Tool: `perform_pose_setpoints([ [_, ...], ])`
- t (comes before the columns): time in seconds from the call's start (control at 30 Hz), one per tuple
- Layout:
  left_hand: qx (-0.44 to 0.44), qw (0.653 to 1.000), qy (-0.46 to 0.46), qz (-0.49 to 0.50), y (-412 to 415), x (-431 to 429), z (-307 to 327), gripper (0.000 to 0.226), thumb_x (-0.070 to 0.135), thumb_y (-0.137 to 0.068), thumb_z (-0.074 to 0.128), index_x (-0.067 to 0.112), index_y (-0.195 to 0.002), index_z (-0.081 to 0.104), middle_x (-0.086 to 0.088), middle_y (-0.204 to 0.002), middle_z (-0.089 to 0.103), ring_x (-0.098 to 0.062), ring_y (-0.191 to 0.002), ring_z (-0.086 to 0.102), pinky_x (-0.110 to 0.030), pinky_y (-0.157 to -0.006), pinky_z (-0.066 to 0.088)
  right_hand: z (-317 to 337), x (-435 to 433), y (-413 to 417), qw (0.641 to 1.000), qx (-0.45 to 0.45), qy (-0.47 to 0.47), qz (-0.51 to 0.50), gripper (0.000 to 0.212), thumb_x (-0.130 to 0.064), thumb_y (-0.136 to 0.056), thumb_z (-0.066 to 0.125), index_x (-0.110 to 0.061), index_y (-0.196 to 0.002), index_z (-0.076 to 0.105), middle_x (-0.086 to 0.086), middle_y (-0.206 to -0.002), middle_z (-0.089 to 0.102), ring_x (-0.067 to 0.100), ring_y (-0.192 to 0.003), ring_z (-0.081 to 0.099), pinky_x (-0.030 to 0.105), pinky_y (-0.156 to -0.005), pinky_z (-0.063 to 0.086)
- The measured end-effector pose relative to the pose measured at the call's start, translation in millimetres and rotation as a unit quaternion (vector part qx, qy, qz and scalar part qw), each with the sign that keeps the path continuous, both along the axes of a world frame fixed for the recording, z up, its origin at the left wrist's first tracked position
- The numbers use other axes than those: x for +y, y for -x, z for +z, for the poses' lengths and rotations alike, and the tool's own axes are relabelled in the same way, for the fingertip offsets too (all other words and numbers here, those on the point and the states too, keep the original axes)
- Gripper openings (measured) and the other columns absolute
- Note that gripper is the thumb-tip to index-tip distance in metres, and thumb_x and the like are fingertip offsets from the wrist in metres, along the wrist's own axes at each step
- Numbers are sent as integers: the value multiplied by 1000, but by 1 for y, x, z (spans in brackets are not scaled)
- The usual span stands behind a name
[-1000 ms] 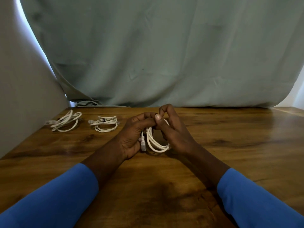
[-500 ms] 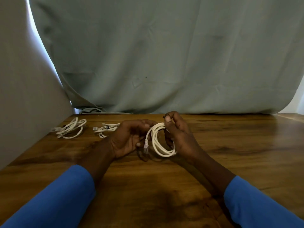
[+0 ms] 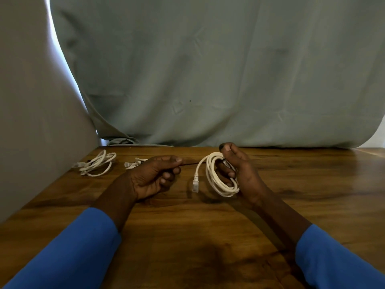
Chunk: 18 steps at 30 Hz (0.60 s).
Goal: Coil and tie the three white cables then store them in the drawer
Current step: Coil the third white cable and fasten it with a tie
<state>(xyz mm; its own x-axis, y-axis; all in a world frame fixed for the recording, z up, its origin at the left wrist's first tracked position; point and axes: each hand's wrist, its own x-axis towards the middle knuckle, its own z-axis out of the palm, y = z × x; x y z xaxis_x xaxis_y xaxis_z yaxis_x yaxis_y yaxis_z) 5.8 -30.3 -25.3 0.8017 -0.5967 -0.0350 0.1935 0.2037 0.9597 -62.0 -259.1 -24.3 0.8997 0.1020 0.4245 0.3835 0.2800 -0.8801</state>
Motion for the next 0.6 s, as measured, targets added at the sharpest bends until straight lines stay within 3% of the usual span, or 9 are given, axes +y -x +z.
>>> perform_pose_setpoints([
  [0.1,30,998,36,37,-5,7,3,9,24,-85,71,15,-86,68,7,-58,46,-2,-39,37,-14,-37,28,2,2,4,1000,-4,0,13,25,-23,-108,40,-11,-87,46,3,-51,28,14,-34,27,33,-42,15],
  [0.23,48,990,118,60,-14,26,2,35,26,-63,97,16,-81,69,9,-56,44,-1,-41,40,-15,-37,35,5,-1,4,1000,-4,4,6,26,-24,-108,40,-11,-86,45,3,-52,28,14,-34,28,29,-40,19],
  [0.37,44,971,200,122,-11,23,8,11,20,-84,70,11,-78,73,4,-65,63,-2,-49,59,-14,-47,52,2,2,8,997,-2,76,-33,19,-22,-109,41,-9,-96,46,-1,-54,38,10,-37,32,22,-37,29],
  [0.47,26,950,280,137,-9,18,14,10,13,-84,67,9,-82,75,0,-72,68,-5,-58,65,-16,-56,57,-3,9,12,989,-11,133,-69,16,-20,-110,44,-9,-101,49,-2,-63,49,7,-45,40,20,-40,33],
  [0.6,4,926,338,165,-8,14,20,8,10,-82,68,8,-89,72,0,-74,68,-5,-63,65,-16,-59,57,-11,12,13,983,-30,168,-71,16,-25,-109,47,-14,-98,51,-1,-60,43,10,-45,34,24,-40,29],
])
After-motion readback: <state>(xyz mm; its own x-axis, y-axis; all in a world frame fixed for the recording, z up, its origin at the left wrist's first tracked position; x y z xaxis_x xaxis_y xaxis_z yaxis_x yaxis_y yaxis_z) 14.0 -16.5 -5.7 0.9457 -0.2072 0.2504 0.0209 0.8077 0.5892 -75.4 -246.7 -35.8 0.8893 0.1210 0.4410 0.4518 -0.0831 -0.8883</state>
